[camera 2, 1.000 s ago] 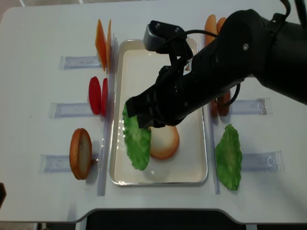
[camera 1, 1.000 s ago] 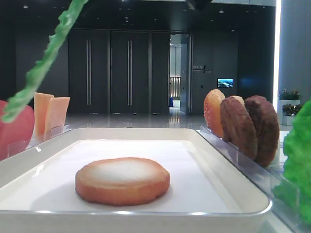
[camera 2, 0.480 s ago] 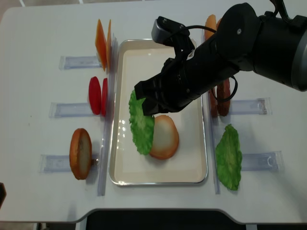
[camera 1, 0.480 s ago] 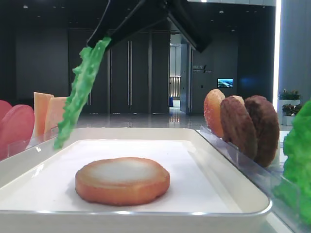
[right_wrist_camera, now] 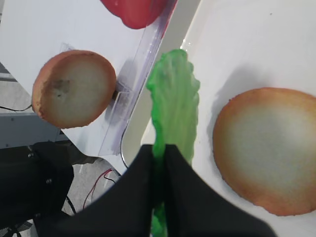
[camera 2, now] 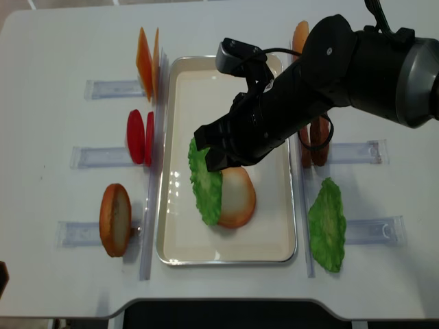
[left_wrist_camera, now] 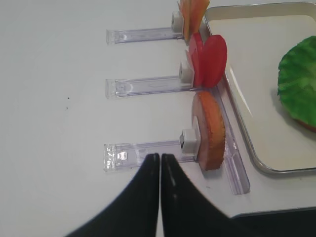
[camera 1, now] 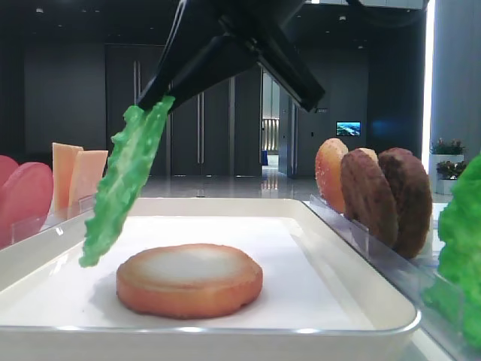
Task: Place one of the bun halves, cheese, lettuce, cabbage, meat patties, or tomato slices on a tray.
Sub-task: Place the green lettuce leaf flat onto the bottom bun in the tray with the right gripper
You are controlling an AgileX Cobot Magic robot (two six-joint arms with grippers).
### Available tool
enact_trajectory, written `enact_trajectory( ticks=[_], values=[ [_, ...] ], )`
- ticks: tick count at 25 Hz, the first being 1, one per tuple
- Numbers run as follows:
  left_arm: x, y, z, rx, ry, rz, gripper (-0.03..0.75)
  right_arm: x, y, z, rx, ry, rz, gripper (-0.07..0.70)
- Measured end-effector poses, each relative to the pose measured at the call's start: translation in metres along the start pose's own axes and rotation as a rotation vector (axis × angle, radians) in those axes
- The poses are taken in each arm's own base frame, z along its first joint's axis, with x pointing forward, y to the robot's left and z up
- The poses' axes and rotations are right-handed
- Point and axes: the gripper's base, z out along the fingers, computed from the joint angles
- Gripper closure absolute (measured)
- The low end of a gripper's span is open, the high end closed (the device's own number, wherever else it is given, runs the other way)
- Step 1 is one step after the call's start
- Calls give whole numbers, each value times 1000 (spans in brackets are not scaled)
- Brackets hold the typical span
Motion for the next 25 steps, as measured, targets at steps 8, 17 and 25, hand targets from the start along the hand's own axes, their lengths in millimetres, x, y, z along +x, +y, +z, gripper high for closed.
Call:
enact_trajectory(
  ticks=[8,17,25],
  values=[
    [0,0,0,0,0,0,716,-2,-8,1,12,3,15,612],
    [0,0,0,0,0,0,716,-2,-9,1,18,4,9,612],
    [0,0,0,0,0,0,716,-2,-15,8,27,26,20,612]
  ],
)
